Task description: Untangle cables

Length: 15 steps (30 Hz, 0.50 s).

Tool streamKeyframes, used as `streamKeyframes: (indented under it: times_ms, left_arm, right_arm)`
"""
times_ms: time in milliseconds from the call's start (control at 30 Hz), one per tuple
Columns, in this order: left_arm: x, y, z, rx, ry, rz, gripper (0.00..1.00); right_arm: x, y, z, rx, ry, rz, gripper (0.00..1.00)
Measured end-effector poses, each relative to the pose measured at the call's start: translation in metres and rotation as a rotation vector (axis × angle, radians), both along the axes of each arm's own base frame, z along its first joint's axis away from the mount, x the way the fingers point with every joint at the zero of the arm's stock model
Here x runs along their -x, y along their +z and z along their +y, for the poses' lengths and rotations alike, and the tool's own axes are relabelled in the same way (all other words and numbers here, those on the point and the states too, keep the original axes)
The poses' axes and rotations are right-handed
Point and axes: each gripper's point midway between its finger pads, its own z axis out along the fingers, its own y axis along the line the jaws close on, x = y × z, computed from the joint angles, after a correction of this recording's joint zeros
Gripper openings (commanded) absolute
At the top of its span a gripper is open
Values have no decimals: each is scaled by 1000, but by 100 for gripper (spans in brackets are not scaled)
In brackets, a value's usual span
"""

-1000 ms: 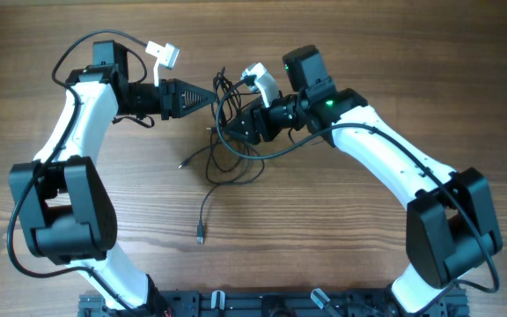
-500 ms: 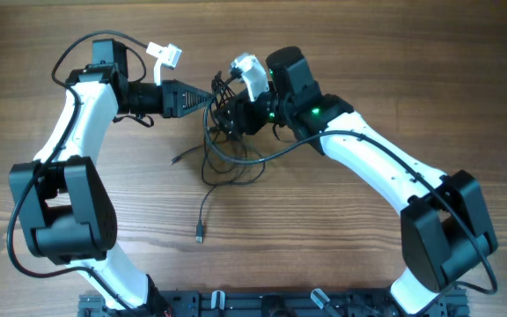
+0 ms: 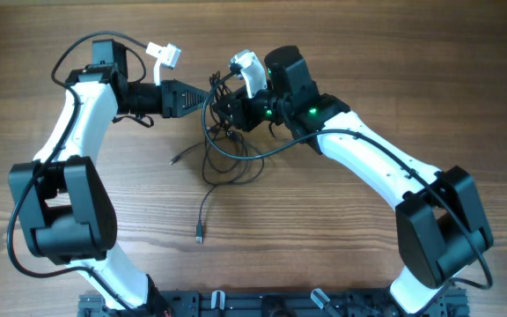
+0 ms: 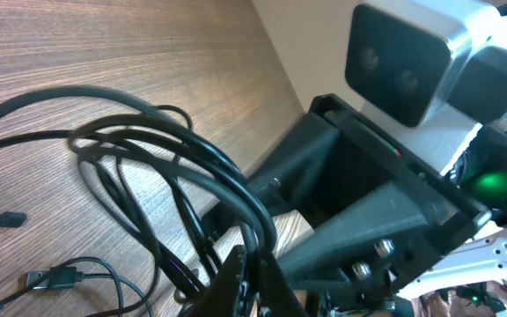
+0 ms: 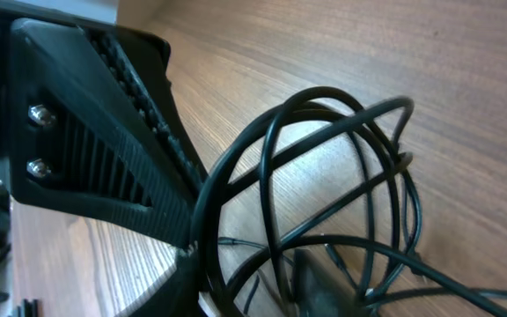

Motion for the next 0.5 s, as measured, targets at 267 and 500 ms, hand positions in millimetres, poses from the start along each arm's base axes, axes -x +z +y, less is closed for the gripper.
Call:
streamKeyframes:
  times_ms: [267,500]
  left_arm:
    - [0,0,0,-1,0,0,4]
    - [-3,-12,4,-76,13,-11,80]
  right_arm:
    - [-9,-1,-8,6,-34,-2,4]
    - [-9,0,-11,-17,-25,24,4]
